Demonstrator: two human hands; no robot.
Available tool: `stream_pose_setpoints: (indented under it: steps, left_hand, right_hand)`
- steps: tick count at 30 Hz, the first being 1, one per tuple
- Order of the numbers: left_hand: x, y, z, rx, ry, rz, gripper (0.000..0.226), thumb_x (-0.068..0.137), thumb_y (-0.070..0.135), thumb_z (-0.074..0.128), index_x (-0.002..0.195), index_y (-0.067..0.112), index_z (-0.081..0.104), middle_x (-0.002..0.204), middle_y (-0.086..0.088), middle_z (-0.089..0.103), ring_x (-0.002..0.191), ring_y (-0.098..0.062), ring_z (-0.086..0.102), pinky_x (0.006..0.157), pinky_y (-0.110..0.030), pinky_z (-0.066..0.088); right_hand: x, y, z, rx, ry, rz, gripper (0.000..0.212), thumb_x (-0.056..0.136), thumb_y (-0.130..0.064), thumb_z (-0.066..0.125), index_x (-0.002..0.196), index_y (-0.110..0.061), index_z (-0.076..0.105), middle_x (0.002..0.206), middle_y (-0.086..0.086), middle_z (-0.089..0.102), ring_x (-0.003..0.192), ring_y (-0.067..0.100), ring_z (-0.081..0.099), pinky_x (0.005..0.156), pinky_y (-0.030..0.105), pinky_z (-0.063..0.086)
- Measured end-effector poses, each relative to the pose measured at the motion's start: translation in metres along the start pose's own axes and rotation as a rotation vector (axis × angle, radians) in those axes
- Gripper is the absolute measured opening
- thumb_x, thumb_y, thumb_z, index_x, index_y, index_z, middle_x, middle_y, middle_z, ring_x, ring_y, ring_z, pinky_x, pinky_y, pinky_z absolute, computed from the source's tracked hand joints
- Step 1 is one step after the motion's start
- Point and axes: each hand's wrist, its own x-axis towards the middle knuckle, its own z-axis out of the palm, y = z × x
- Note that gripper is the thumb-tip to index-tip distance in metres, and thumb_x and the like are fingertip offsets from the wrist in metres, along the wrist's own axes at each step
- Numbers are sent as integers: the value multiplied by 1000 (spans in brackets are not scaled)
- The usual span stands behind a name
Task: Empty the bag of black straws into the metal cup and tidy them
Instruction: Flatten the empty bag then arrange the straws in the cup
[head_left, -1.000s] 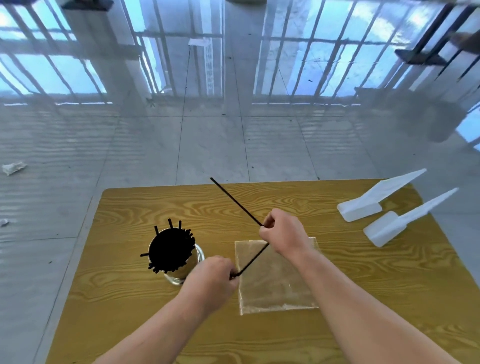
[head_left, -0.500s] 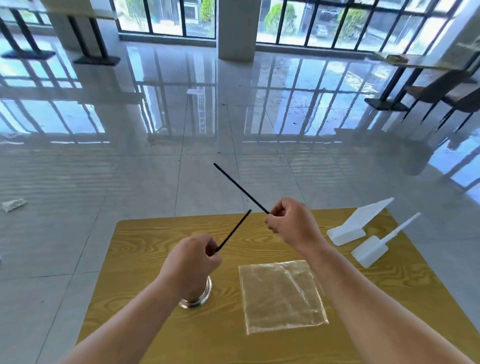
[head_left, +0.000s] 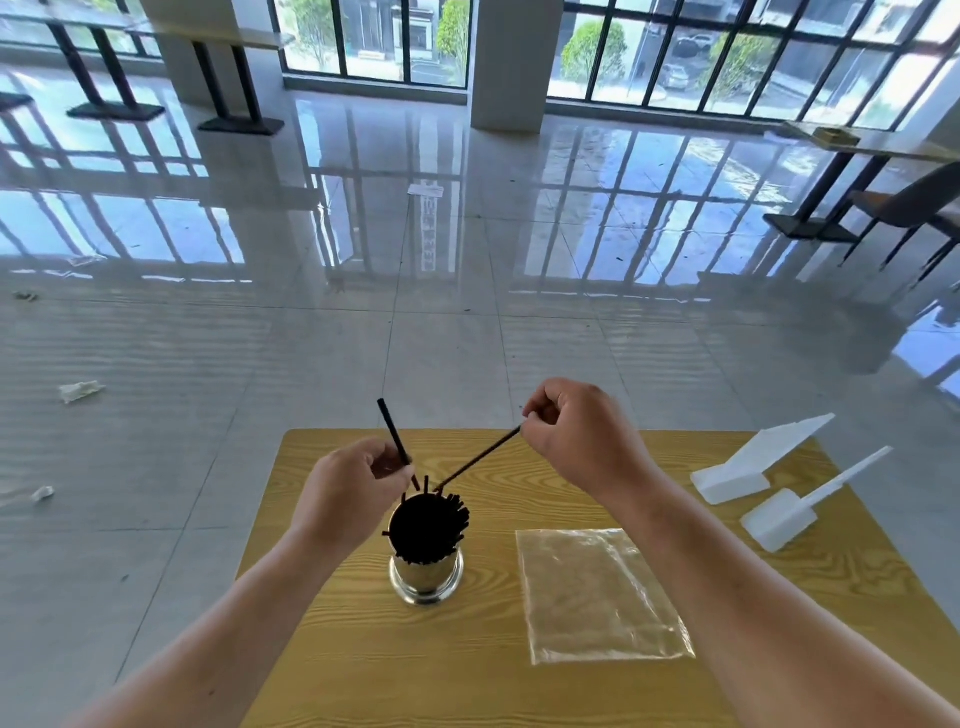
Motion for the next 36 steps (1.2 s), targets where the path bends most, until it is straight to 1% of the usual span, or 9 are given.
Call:
stream_pose_setpoints:
  steps: [4, 7, 9, 12, 17, 20, 23, 30, 36]
  left_hand:
    - [-5, -17, 9, 36, -51, 9, 16, 84, 28, 82, 77, 39, 72, 80, 33, 71, 76, 6, 67, 59, -10, 46]
    - [-7, -30, 21, 101, -102, 4, 17, 84, 29, 81, 76, 40, 71, 78, 31, 71, 77, 5, 67, 60, -12, 44]
    - [-7, -38, 29, 182, -176, -12, 12, 85, 31, 79, 89, 41, 73, 89, 25, 73, 94, -1, 68, 72, -19, 47]
    - [-12, -50, 32, 321, -304, -54, 44, 86, 43, 73, 128, 32, 66, 127, 8, 62, 125, -18, 55, 103, -35, 47]
    - [-23, -67, 29, 391, -460, -78, 70, 75, 65, 77, 136, 40, 54, 130, 19, 50, 113, -8, 57, 98, -31, 52]
    - [-27, -67, 36, 428, -440, 23, 45, 82, 51, 79, 123, 40, 64, 119, 22, 62, 103, -3, 62, 86, -22, 52]
    - [-27, -60, 41, 450, -356, 119, 18, 92, 36, 73, 110, 36, 73, 106, 18, 71, 91, -3, 66, 80, -23, 55]
    - [-16, -42, 29, 548, -331, 278, 15, 96, 35, 63, 102, 31, 76, 97, 12, 75, 87, -8, 68, 80, -30, 55]
    - [-3, -13, 1, 537, -290, 322, 12, 92, 35, 70, 92, 29, 80, 85, 14, 76, 78, -4, 67, 71, -25, 52]
  right_hand:
    - [-6, -11, 15, -40, -83, -54, 12, 85, -18, 72, 76, -25, 70, 57, -14, 62, 53, 0, 58, 48, 13, 40]
    - [-15, -14, 42, -116, -149, -59, 9, 87, -18, 69, 80, -23, 73, 66, -11, 68, 61, 4, 63, 56, 27, 53]
    - [-21, -9, 66, -150, -263, -34, 9, 88, -20, 67, 87, -24, 75, 74, -10, 71, 69, 8, 67, 63, 33, 59]
    - [-31, 3, 90, -115, -457, 31, 19, 88, -26, 65, 103, -25, 78, 84, -12, 74, 75, 7, 67, 65, 29, 58]
    - [-45, 27, 98, -38, -489, 143, 15, 92, -28, 64, 102, -25, 75, 82, -9, 73, 70, 9, 66, 65, 33, 58]
    - [-52, 33, 101, -3, -494, 168, 11, 94, -27, 64, 99, -26, 74, 78, -9, 70, 61, 4, 58, 54, 21, 47]
    - [-55, 33, 103, 24, -476, 162, 10, 95, -28, 63, 96, -28, 74, 73, -11, 68, 56, 1, 55, 50, 17, 43]
    - [-60, 28, 113, 39, -459, 129, 10, 94, -31, 61, 90, -31, 71, 70, -10, 68, 56, 4, 55, 53, 25, 46]
    - [-62, 23, 117, 60, -456, 120, 13, 96, -28, 60, 87, -29, 70, 67, -10, 65, 54, 5, 52, 52, 27, 45]
